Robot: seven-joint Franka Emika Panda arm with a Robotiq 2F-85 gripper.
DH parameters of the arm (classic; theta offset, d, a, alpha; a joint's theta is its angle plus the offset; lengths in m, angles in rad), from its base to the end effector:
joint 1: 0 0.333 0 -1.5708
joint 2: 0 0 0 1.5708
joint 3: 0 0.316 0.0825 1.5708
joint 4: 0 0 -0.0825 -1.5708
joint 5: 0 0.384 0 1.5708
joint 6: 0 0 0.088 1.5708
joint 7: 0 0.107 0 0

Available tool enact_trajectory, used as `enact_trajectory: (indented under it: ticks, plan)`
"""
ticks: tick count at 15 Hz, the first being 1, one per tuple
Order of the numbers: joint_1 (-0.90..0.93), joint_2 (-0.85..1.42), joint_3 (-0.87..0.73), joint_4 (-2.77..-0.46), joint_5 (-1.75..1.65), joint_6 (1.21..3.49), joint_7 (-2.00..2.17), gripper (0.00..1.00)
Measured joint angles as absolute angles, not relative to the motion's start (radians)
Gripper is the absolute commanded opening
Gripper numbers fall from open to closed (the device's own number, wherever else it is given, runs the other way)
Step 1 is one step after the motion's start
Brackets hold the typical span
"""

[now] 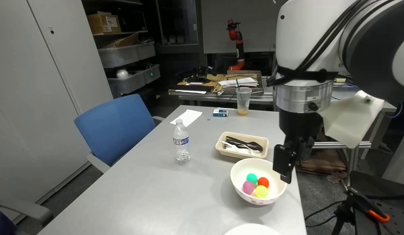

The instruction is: Move the green and purple objects from the bowl to the plate respectively

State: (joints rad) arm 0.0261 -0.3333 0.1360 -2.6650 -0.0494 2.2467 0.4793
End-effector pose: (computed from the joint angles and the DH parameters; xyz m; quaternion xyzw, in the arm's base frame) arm 0.3837 0.0587 0.3384 0.9874 -0.1462 -0.0294 0.0525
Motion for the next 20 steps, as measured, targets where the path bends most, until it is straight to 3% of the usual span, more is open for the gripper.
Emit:
enact_trajectory:
  ticks: [12, 20]
  plan:
    - [0.014, -0.317, 0.135, -2.665, -0.051, 2.258, 0.485, 1.0]
    - [-0.071, -0.195, 0.11, -2.648, -0.129, 2.454, 0.523, 1.0]
